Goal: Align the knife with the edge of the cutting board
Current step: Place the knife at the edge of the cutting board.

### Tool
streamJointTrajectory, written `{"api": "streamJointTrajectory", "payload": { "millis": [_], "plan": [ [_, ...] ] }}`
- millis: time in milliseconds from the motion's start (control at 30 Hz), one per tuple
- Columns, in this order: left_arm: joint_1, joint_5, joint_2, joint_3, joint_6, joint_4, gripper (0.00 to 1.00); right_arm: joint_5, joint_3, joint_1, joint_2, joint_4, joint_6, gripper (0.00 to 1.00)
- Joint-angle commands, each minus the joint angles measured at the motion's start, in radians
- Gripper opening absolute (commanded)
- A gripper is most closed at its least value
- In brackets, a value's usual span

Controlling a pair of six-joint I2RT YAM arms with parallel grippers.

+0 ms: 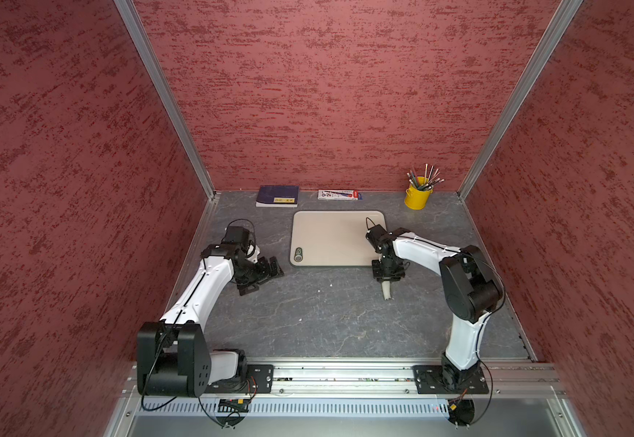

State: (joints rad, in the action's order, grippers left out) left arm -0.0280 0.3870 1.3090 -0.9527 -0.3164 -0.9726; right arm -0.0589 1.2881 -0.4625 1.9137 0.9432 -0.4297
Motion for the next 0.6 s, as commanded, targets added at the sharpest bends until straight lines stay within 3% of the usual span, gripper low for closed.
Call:
{"api": "streamJointTrajectory", "payload": {
  "millis": [0,567],
  "plan": [
    [0.002,-0.001,0.006,-0.003,0.01,-0.008,1.0,0.001,0.063,0.005,0.016,0.011,0.013,0.0],
    [-0.003,-0.017,0.017,-0.004,0.008,-0.011,1.0,0.018,0.088,0.029,0.033,0.012,0.026,0.0]
  ]
}}
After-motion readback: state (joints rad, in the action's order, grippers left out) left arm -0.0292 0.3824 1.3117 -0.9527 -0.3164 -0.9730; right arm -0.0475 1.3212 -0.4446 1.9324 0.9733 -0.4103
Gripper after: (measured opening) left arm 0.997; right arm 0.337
